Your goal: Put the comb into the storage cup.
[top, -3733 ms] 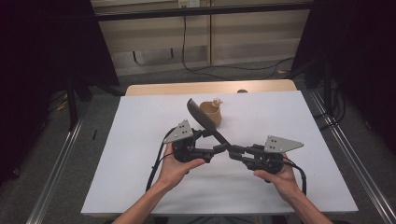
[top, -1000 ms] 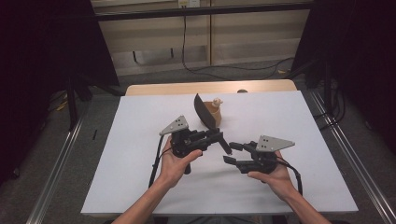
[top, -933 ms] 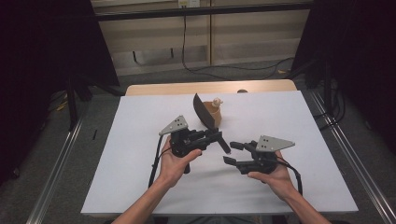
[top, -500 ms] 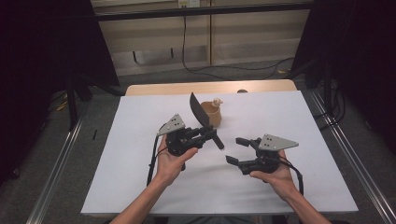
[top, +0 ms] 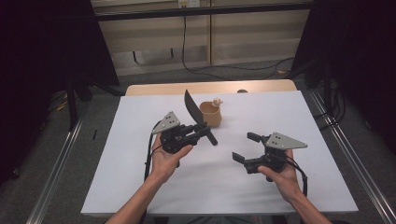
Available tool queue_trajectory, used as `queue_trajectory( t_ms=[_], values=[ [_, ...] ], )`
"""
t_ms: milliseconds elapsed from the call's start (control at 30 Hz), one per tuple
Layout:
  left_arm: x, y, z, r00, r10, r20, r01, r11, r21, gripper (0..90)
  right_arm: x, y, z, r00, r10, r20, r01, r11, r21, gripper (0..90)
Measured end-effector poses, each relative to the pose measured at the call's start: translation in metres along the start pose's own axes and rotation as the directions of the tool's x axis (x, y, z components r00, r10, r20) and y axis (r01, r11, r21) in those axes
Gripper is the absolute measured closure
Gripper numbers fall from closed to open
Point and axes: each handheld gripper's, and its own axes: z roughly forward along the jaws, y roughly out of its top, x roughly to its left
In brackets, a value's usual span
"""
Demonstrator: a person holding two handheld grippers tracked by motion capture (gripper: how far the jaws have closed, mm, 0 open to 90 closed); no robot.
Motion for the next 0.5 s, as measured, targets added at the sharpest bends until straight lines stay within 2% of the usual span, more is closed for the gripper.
queue_trajectory(
  t_ms=[67, 133, 167, 300, 333, 400, 500],
  values=[
    [0.002, 0.002, 0.002, 1.0, 0.004, -0.002, -0.004, 1.0, 0.005, 73.1, 0.0, 0.001, 0.0, 0.9997, 0.018, 0.017, -0.018, 1.0, -0.007, 2.3],
    [0.004, 0.004, 0.004, 0.9997, 0.025, -0.006, -0.025, 0.9996, 0.014, 73.1, 0.002, 0.002, -0.001, 0.9997, 0.001, 0.023, -0.001, 1.0, -0.008, 1.5],
    [0.005, 0.006, 0.005, 0.9997, 0.024, -0.011, -0.023, 0.9996, 0.012, 73.1, 0.003, 0.002, -0.001, 0.9996, -0.005, 0.029, 0.005, 1.0, -0.003, 1.7],
    [0.009, 0.008, 0.006, 0.9994, 0.023, -0.025, -0.023, 0.9996, 0.016, 73.1, 0.002, 0.0, -0.005, 0.996, -0.012, 0.088, 0.013, 1.0, -0.009, 2.2],
    [0.01, 0.008, 0.005, 0.9993, 0.022, -0.03, -0.021, 0.9996, 0.017, 73.1, 0.001, 0.0, -0.008, 0.9914, -0.024, 0.128, 0.026, 1.0, -0.015, 2.1],
    [0.012, 0.008, 0.005, 0.9991, 0.023, -0.037, -0.022, 0.9996, 0.016, 73.1, -0.001, -0.001, -0.012, 0.9835, -0.033, 0.178, 0.04, 0.999, -0.037, 2.2],
    [0.015, 0.009, 0.003, 0.9981, 0.033, -0.051, -0.032, 0.9993, 0.021, 73.1, -0.003, 0.0, -0.018, 0.975, -0.036, 0.219, 0.049, 0.997, -0.054, 2.1]
  ],
)
